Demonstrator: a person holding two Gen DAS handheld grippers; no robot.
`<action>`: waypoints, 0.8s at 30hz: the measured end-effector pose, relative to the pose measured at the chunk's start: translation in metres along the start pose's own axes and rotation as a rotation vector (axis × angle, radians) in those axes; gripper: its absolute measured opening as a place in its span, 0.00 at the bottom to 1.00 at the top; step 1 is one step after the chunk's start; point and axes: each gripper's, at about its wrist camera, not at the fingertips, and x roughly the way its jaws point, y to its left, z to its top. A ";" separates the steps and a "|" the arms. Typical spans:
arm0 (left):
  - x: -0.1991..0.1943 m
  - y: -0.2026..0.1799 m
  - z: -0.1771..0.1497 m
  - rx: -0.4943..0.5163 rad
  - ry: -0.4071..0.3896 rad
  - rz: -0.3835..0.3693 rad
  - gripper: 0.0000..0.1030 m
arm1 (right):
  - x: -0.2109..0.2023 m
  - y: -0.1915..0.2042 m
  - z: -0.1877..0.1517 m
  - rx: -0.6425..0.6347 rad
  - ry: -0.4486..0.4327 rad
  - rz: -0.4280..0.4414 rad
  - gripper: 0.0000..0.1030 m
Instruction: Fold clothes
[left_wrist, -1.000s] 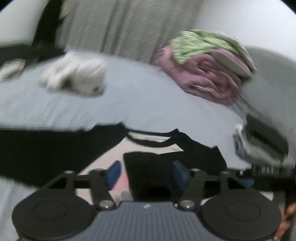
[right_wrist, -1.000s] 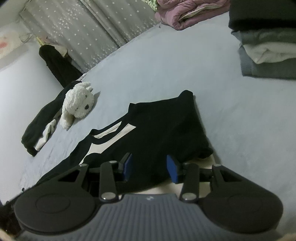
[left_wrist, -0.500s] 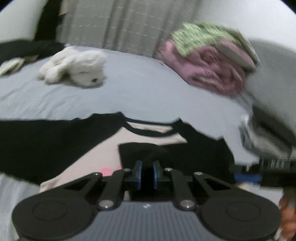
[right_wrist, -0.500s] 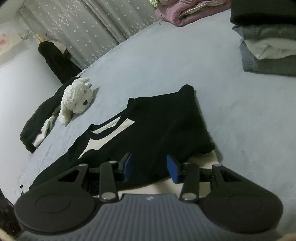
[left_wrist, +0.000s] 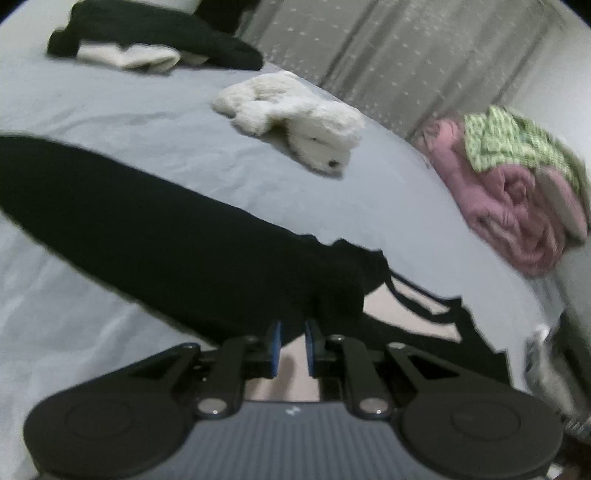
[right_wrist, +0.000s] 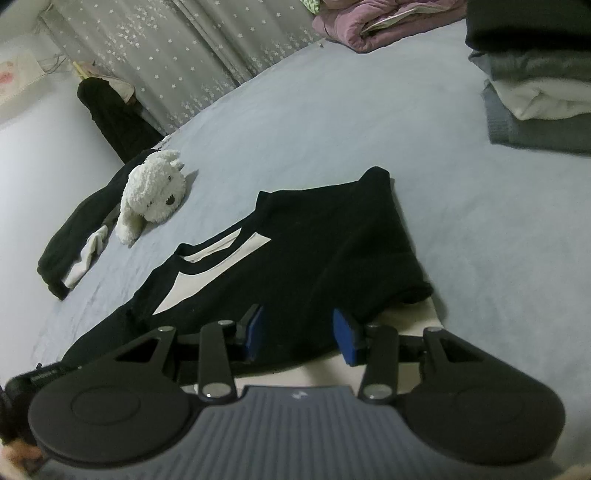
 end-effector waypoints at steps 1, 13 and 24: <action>-0.001 0.005 0.002 -0.031 0.005 -0.028 0.27 | 0.000 0.000 0.000 -0.001 -0.001 -0.001 0.45; 0.012 -0.044 -0.016 0.104 0.052 -0.280 0.47 | -0.003 -0.004 0.002 0.009 -0.010 -0.004 0.45; 0.029 -0.075 -0.057 0.437 0.055 -0.099 0.50 | -0.005 -0.005 0.003 0.011 -0.010 -0.004 0.45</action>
